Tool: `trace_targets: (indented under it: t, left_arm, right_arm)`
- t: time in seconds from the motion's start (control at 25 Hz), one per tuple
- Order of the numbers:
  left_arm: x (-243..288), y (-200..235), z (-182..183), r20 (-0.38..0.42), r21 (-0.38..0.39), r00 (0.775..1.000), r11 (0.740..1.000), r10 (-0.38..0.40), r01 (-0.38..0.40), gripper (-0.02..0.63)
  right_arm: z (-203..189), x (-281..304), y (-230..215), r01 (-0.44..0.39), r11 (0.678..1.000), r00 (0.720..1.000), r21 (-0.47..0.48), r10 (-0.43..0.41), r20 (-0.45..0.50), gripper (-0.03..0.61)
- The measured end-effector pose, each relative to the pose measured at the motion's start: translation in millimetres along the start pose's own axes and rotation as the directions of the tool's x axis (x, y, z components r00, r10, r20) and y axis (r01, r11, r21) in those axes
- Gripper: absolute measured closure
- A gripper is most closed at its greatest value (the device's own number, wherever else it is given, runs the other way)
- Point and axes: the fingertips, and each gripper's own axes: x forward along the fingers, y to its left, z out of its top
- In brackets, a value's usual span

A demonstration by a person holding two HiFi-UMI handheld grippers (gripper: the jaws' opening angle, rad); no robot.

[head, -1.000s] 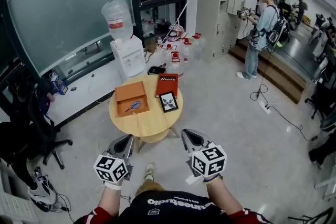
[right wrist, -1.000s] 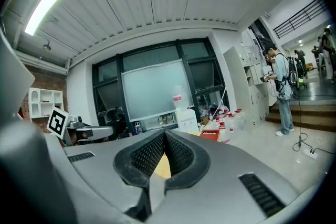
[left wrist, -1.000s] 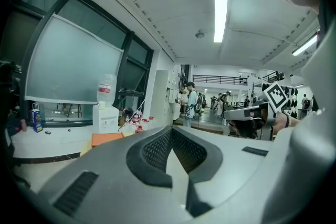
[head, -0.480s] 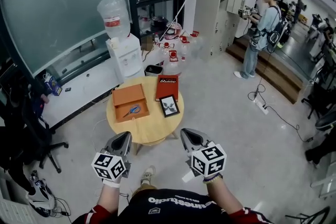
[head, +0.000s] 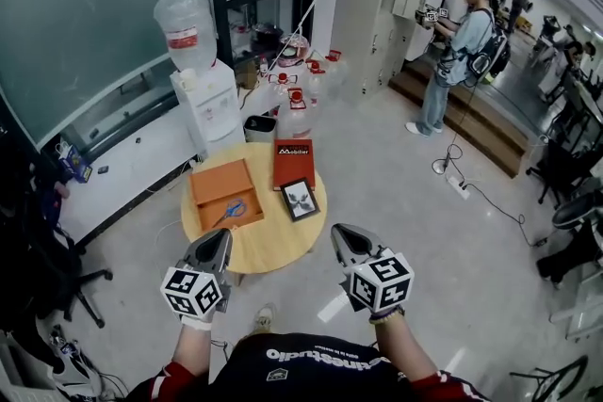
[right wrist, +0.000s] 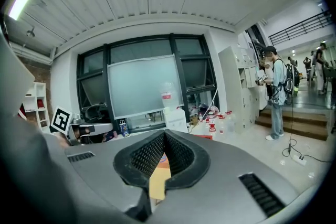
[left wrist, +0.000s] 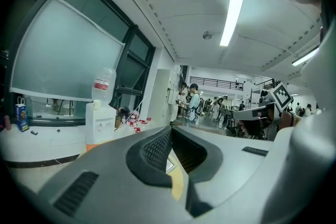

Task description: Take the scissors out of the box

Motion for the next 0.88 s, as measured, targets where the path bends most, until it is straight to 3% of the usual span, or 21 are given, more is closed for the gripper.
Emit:
trace_targets:
  t: [0.32, 0.48, 0.88]
  left_arm:
    - [39.1, 41.3, 10.4, -0.018, -0.005, 0.997, 0.997, -0.074, 0.074, 0.597]
    - [54.1, 61.3, 14.7, -0.027, -0.006, 0.994, 0.994, -0.11, 0.11, 0.597]
    - [98.5, 107.1, 19.9, -0.068, 0.0, 0.976, 0.978, -0.207, 0.208, 0.597]
  right_arm:
    - [20.2, 51.0, 4.3, 0.037, 0.999, 0.999, -0.016, -0.037, 0.0, 0.551]
    - [25.6, 70.2, 8.8, 0.058, 0.998, 0.998, 0.022, -0.058, 0.003, 0.551]
    - [31.0, 113.4, 5.3, 0.166, 0.986, 0.986, 0.033, -0.166, 0.007, 0.551]
